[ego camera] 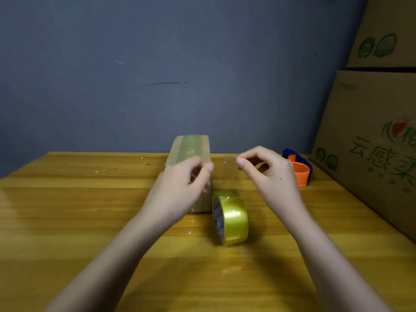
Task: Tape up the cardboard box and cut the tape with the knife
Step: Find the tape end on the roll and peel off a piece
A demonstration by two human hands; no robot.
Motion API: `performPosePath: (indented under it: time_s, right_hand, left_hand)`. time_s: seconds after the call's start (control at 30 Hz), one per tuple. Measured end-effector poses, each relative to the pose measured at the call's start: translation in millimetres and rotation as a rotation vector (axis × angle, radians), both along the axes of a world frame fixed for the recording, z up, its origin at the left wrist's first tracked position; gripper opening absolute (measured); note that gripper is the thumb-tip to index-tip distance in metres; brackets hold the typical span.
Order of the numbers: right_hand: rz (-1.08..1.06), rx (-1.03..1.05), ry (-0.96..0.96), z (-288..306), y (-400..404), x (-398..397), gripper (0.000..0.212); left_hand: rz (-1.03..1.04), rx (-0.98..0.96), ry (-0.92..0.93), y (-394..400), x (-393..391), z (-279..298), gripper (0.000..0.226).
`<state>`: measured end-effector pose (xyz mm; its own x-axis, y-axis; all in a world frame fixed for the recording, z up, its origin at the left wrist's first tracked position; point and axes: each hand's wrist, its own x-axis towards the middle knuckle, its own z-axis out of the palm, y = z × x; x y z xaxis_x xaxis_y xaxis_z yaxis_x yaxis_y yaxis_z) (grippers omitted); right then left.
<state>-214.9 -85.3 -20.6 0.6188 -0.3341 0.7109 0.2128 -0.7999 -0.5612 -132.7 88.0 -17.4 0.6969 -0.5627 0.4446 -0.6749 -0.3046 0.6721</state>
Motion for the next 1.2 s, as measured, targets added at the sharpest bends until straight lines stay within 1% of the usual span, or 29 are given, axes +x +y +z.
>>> performPosePath:
  time_s: [0.07,0.13,0.17,0.23,0.27,0.33,0.37,0.43,0.47,0.53,0.6,0.7,0.87,0.97,1.07,1.2]
  right_hand:
    - [-0.005,-0.038,0.007,2.1,1.1,-0.3,0.011]
    - [-0.006,-0.048,0.004,2.7,2.3,-0.3,0.011]
    - [-0.009,-0.050,0.001,2.7,3.0,-0.5,0.011]
    - [-0.019,-0.052,-0.009,2.5,3.4,-0.6,0.010]
    - [-0.022,-0.050,-0.014,2.6,3.1,-0.6,0.010]
    - [-0.018,-0.027,-0.018,3.2,2.8,-1.2,0.009]
    - [-0.010,-0.004,-0.017,3.6,2.4,-1.7,0.009]
    - [0.009,0.045,-0.009,4.4,2.2,-2.3,0.007]
    - [0.017,0.067,-0.004,4.5,1.8,-2.6,0.007]
    - [0.029,0.094,-0.001,4.4,0.5,-2.8,0.006]
    - [0.027,0.103,0.003,4.0,-1.9,-2.4,0.006]
    - [0.020,0.155,-0.011,2.6,-7.6,0.0,0.010]
    - [0.023,0.362,-0.039,-5.2,-17.6,4.7,0.015]
    - [0.028,0.446,-0.011,-16.3,-20.1,6.9,0.015]
    - [0.023,0.457,0.026,-26.3,-21.1,7.1,0.014]
    - [0.034,0.466,0.053,-34.7,-22.0,3.9,0.013]
  left_hand:
    - [-0.029,0.069,0.165,3.9,-3.7,-23.2,0.041]
    - [-0.049,0.177,0.290,5.8,-4.9,-40.8,0.047]
    - [-0.066,0.227,0.324,5.6,-5.6,-46.2,0.046]
    - [-0.138,0.263,0.417,1.6,-11.7,-47.8,0.038]
    - [-0.189,0.238,0.489,-2.1,-15.3,-46.5,0.033]
    - [-0.287,0.129,0.690,-12.2,-23.4,-45.0,0.021]
    - [-0.322,0.059,0.785,-18.6,-25.0,-46.4,0.020]
    - [-0.349,-0.125,0.992,-31.4,-25.5,-51.3,0.033]
    - [-0.355,-0.212,1.087,-36.2,-26.3,-51.0,0.034]
    - [-0.353,-0.275,1.174,-42.6,-27.4,-50.5,0.023]
    - [-0.324,-0.243,1.135,-46.4,-28.2,-50.9,0.021]
    - [-0.361,-0.252,1.029,-50.1,-29.4,-51.9,0.026]
    - [-0.454,-0.331,0.886,-51.8,-31.7,-49.7,0.029]
    - [-0.449,-0.346,0.789,-52.0,-32.2,-56.8,0.036]
    - [-0.439,-0.346,0.686,-49.1,-32.0,-64.5,0.040]
    - [-0.449,-0.334,0.622,-47.1,-31.0,-71.7,0.038]
